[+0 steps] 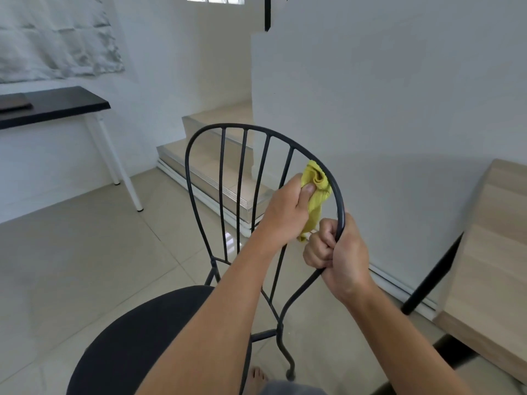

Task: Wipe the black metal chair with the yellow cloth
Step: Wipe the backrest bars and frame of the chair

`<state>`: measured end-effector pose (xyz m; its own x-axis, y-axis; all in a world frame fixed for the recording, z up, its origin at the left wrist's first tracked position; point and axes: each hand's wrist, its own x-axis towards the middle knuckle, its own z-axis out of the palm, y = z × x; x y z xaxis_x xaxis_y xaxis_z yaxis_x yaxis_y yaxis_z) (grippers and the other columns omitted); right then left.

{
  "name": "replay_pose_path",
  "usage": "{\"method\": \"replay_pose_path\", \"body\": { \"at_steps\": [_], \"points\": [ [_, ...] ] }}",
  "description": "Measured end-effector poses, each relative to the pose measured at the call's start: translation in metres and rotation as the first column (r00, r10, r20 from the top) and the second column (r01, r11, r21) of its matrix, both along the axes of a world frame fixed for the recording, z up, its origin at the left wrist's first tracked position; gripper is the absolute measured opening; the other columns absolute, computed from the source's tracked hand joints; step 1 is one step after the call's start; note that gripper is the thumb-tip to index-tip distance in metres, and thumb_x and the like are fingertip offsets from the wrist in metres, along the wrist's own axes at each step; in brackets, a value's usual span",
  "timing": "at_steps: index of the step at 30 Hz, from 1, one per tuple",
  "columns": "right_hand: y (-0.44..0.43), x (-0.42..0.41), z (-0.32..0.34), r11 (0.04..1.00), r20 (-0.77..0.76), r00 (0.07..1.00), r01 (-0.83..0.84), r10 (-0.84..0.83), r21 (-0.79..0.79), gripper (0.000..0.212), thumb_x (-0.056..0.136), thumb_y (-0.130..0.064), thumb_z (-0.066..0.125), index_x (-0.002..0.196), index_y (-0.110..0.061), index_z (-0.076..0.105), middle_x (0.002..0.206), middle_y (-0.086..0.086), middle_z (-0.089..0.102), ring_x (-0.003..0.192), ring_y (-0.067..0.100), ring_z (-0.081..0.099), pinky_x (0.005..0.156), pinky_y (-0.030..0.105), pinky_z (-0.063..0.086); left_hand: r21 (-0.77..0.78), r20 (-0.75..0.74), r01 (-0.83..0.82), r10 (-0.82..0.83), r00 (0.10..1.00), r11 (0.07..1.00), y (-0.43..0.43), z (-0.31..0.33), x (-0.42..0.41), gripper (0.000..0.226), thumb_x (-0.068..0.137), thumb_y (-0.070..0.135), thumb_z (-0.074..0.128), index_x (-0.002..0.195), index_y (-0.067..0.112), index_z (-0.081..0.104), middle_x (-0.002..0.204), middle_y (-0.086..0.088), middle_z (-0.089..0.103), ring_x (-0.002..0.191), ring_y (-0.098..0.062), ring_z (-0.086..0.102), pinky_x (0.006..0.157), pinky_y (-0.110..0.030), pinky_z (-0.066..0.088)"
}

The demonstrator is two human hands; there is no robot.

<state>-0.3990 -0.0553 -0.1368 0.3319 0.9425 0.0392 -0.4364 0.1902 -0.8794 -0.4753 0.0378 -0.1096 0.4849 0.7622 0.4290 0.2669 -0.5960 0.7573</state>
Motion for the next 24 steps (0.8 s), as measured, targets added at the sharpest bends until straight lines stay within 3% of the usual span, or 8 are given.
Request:
{"method": "replay_pose_path", "body": {
  "at_steps": [4,8,10,13,16,20,24],
  "points": [
    [0.0,-0.002,-0.002,0.999,0.016,0.999,0.033,-0.033,0.0,0.063,0.107,-0.029,0.014,0.046,-0.018,0.025,0.04,-0.004,0.017,0.038,0.009,0.011,0.042,0.024,0.01,0.041,0.107,-0.049,0.044,0.993,0.998,-0.005,-0.015,0.003,0.025,0.104,0.023,0.035,0.092,0.007,0.051,0.064,-0.002,0.046,0.054,-0.008,0.039,0.052,-0.021,0.033],
    [0.003,0.0,-0.002,0.998,0.018,0.998,0.062,-0.061,-0.023,0.062,0.107,-0.031,0.014,0.047,-0.017,0.023,0.041,-0.004,0.016,0.04,0.009,0.009,0.045,0.029,0.006,0.073,0.182,-0.089,0.074,0.98,0.993,-0.003,-0.054,-0.001,0.032,0.102,0.034,0.032,0.097,0.009,0.051,0.063,-0.006,0.051,0.052,-0.014,0.047,0.049,-0.027,0.037],
    [0.004,-0.001,-0.003,0.998,0.01,0.998,0.065,-0.064,-0.016,0.063,0.107,-0.032,0.014,0.047,-0.018,0.024,0.041,-0.004,0.015,0.04,0.008,0.009,0.045,0.03,0.006,0.016,0.146,-0.079,0.076,0.986,0.997,-0.01,-0.098,-0.012,0.033,0.101,0.039,0.03,0.099,0.013,0.051,0.063,-0.004,0.051,0.051,-0.014,0.046,0.048,-0.029,0.036],
    [0.003,-0.001,-0.005,0.997,0.016,0.997,0.074,-0.073,-0.015,0.064,0.107,-0.034,0.014,0.046,-0.019,0.023,0.042,-0.005,0.013,0.039,0.008,0.009,0.044,0.027,0.007,-0.097,0.018,-0.131,0.133,0.991,0.987,-0.022,-0.165,-0.025,0.021,0.103,0.03,0.033,0.1,0.017,0.05,0.062,0.005,0.044,0.051,-0.008,0.041,0.048,-0.02,0.03],
    [0.004,-0.001,-0.007,0.997,0.019,0.997,0.079,-0.079,-0.001,0.064,0.107,-0.034,0.013,0.046,-0.019,0.024,0.041,-0.005,0.013,0.038,0.008,0.009,0.044,0.025,0.008,-0.207,-0.161,-0.218,0.186,0.969,0.954,-0.026,-0.209,-0.033,0.023,0.103,0.022,0.035,0.121,0.014,0.047,0.072,0.011,0.045,0.063,-0.004,0.049,0.055,-0.017,0.036],
    [0.005,-0.002,-0.007,0.997,0.035,0.997,0.075,-0.075,0.011,0.062,0.107,-0.033,0.013,0.047,-0.019,0.022,0.041,-0.004,0.013,0.039,0.008,0.008,0.044,0.026,0.007,-0.272,-0.275,-0.2,0.123,0.954,0.941,-0.026,-0.221,-0.041,0.029,0.103,0.026,0.034,0.129,0.015,0.043,0.08,0.004,0.052,0.068,-0.008,0.052,0.057,-0.015,0.036],
    [0.003,-0.002,-0.006,0.996,0.039,0.996,0.085,-0.085,-0.001,0.064,0.107,-0.037,0.013,0.047,-0.019,0.024,0.041,-0.003,0.014,0.038,0.009,0.01,0.044,0.025,0.009,-0.27,-0.311,-0.168,0.079,0.947,0.948,-0.025,-0.214,-0.044,0.021,0.103,0.03,0.032,0.116,0.019,0.045,0.086,-0.001,0.057,0.073,-0.014,0.058,0.059,-0.015,0.038]
  ]
}}
